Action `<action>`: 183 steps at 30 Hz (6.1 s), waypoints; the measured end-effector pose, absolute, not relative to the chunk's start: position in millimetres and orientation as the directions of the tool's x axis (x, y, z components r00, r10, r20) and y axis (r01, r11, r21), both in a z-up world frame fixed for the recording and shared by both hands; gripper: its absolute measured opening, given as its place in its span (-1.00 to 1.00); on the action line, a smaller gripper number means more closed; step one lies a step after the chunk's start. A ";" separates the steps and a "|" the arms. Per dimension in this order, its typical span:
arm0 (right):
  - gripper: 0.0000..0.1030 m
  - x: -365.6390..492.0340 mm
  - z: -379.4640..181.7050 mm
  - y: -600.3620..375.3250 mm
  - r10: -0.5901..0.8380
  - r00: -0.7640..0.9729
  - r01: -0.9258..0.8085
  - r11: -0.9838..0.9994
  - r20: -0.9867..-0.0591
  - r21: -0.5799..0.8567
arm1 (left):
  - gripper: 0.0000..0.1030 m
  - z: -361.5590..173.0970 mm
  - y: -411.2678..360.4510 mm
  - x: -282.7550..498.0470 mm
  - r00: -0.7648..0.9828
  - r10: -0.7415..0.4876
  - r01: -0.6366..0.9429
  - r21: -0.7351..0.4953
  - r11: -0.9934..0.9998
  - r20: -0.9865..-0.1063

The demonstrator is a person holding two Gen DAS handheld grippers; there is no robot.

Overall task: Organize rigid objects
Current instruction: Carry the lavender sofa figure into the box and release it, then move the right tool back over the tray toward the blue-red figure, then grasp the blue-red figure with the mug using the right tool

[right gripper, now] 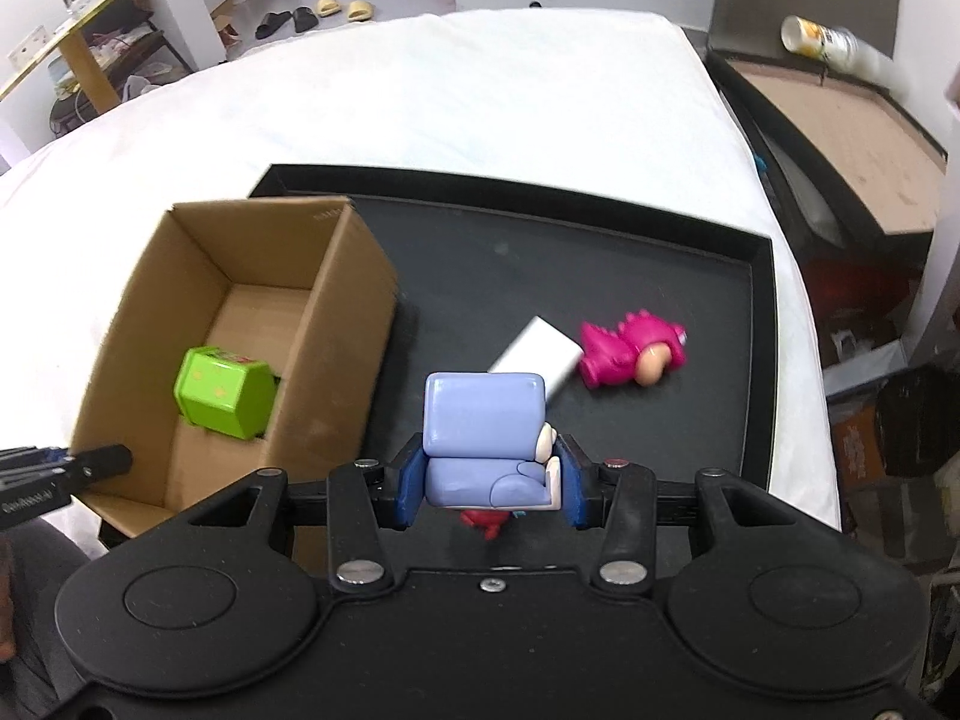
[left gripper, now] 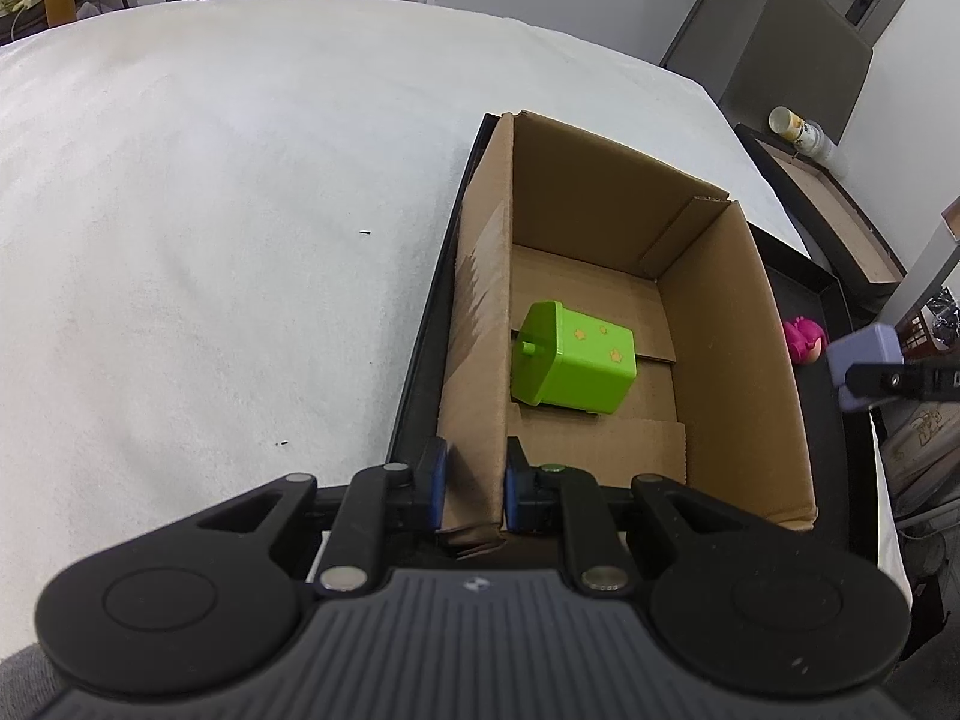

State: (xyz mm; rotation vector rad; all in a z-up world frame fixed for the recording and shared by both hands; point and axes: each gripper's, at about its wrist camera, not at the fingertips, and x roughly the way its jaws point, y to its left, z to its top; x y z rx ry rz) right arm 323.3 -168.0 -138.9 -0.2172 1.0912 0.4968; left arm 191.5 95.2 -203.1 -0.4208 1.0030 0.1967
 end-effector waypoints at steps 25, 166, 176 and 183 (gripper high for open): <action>-0.16 303.7 -105.1 -81.3 0.325 0.380 -0.610 0.792 -0.866 0.029 | -0.66 -204.9 99.5 189.2 0.540 -0.060 -0.335 -0.280 0.899 -0.839; -0.10 337.0 -234.0 -198.2 0.145 0.294 -0.279 0.958 -0.945 0.060 | -0.66 -202.4 92.9 190.9 0.532 -0.014 -0.363 -0.243 0.899 -0.846; -0.25 326.8 -224.5 -191.6 0.137 0.299 -0.336 0.941 -0.944 0.030 | -0.66 -201.3 93.2 190.4 0.537 -0.019 -0.356 -0.247 0.901 -0.844; -0.25 316.1 -200.9 -187.4 0.157 0.331 -0.379 0.925 -0.930 0.021 | -0.66 -202.3 92.8 192.6 0.531 -0.018 -0.353 -0.241 0.904 -0.847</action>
